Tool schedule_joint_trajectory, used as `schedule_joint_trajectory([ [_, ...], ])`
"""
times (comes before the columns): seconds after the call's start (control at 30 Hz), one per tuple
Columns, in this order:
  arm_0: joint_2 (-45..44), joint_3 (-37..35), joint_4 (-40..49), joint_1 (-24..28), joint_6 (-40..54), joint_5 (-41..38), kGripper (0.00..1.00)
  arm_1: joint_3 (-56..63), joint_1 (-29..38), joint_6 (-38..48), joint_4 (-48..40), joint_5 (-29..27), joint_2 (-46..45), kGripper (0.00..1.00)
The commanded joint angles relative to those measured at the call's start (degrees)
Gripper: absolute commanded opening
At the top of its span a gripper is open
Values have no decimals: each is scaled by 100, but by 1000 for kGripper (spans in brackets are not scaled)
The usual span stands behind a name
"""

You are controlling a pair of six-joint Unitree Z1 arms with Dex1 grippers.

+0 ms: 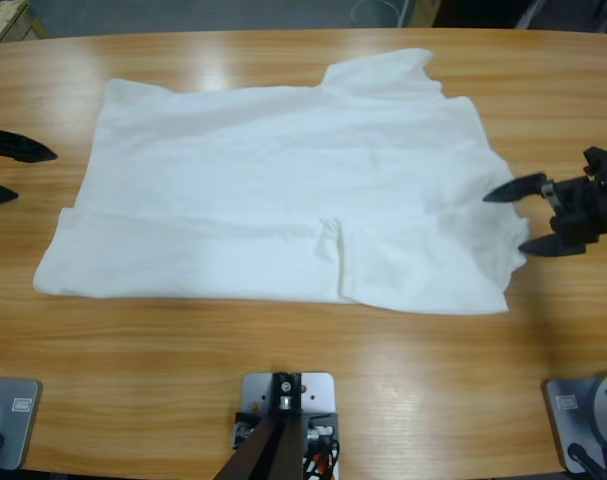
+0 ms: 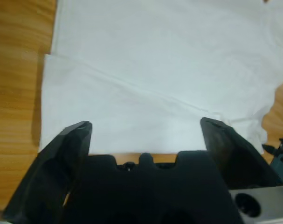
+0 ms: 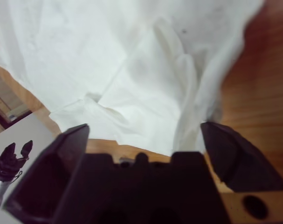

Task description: Fold clothes

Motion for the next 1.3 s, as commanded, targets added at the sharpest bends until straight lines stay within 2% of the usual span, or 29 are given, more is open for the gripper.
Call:
schedule_joint_trajectory([
  [0.03,776,573,64,-154,76,-322,913,67,88,-177,127,-167,15,1000],
  [0.17,602,369,-151,-124,609,-303,910,-128,88,-477,442,-610,-438,1000],
  [0.27,356,-35,-247,-122,1041,20,908,-701,86,-795,818,-903,-723,1000],
  [0.5,456,-1617,-182,26,1952,66,913,-2410,93,-2244,920,-947,-821,1000],
  [0.6,766,-2285,-177,316,1969,-493,917,-3144,99,-2766,1008,-930,-642,1000],
  [0.7,878,-2612,-175,876,1952,-871,918,-3879,99,-3111,1284,-930,-424,1000],
  [0.77,927,-2581,-175,1096,1950,-925,917,-4109,90,-3237,1370,-847,-287,1000],
  [0.9,1244,-2575,-258,1293,2048,-1105,919,-4211,-7,-3378,1331,-255,131,998],
  [0.97,1499,-2642,-416,1523,2052,-1356,918,-4204,-7,-3401,1305,-179,281,996],
  [1.1,2144,-3217,-376,1711,2230,-1722,913,-3981,-61,-3538,1073,-86,319,1000],
  [1.23,2559,-3711,-119,1769,2729,-1822,911,-3707,-429,-3766,528,703,666,996],
  [1.3,2603,-3825,-52,1769,3093,-1796,908,-3823,-438,-4074,526,550,838,995],
])
